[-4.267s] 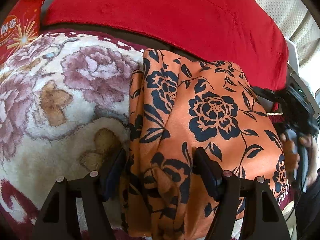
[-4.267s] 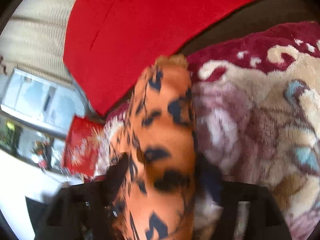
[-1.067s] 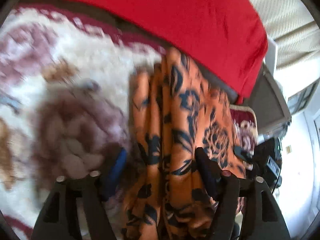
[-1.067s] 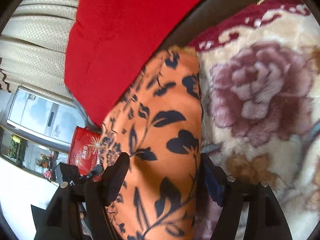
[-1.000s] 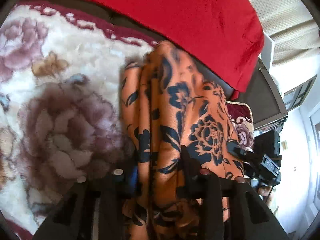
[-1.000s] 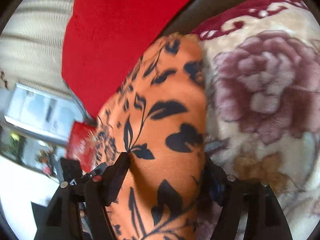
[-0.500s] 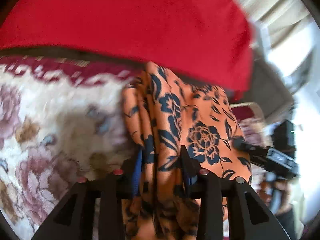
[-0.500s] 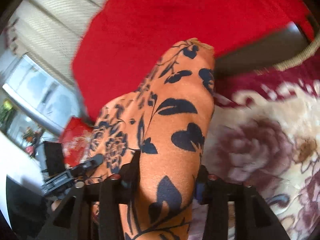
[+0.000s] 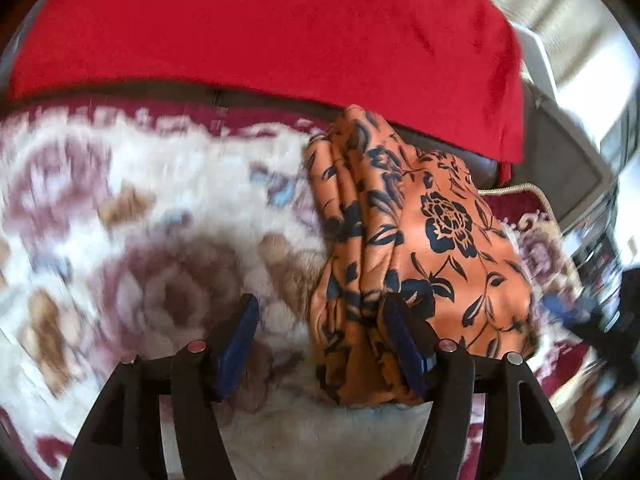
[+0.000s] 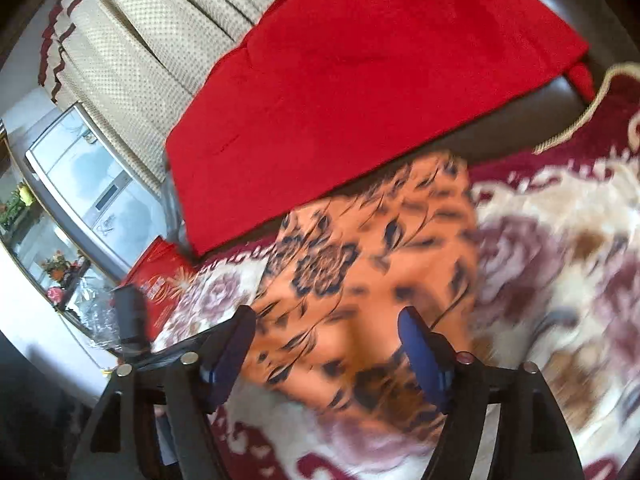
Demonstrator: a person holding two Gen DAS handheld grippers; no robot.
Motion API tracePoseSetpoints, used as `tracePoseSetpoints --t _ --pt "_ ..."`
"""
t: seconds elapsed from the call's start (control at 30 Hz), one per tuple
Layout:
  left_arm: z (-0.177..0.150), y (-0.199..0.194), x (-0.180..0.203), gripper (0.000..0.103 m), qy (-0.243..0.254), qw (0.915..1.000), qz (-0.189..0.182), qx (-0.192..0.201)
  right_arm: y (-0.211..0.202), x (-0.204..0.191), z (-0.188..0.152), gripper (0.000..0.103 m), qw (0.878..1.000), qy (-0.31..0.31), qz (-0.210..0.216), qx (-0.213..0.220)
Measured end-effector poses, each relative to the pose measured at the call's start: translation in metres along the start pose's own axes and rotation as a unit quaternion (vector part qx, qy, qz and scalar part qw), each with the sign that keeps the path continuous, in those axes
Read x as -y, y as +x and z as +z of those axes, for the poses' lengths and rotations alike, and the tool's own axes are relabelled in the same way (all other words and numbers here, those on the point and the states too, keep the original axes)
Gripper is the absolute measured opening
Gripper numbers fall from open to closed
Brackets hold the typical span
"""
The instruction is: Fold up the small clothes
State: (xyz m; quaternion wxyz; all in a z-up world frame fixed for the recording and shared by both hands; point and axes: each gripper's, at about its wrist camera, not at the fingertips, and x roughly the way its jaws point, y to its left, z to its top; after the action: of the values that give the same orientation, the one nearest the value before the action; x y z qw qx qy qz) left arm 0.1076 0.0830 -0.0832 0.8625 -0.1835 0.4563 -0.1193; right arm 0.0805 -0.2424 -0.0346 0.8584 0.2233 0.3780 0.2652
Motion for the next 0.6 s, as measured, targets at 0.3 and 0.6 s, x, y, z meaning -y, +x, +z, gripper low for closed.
tracePoseSetpoints --t 0.3,0.6 --pt "0.065 -0.011 0.044 0.065 0.056 0.9978 -0.017 0.031 0.006 0.005 -0.03 0.077 0.999 0.035 0.019 0.013" --pt "0.114 0.09 0.013 0.05 -0.027 0.9971 0.038 -0.061 0.009 0.015 -0.054 0.077 0.998 0.044 0.048 0.005"
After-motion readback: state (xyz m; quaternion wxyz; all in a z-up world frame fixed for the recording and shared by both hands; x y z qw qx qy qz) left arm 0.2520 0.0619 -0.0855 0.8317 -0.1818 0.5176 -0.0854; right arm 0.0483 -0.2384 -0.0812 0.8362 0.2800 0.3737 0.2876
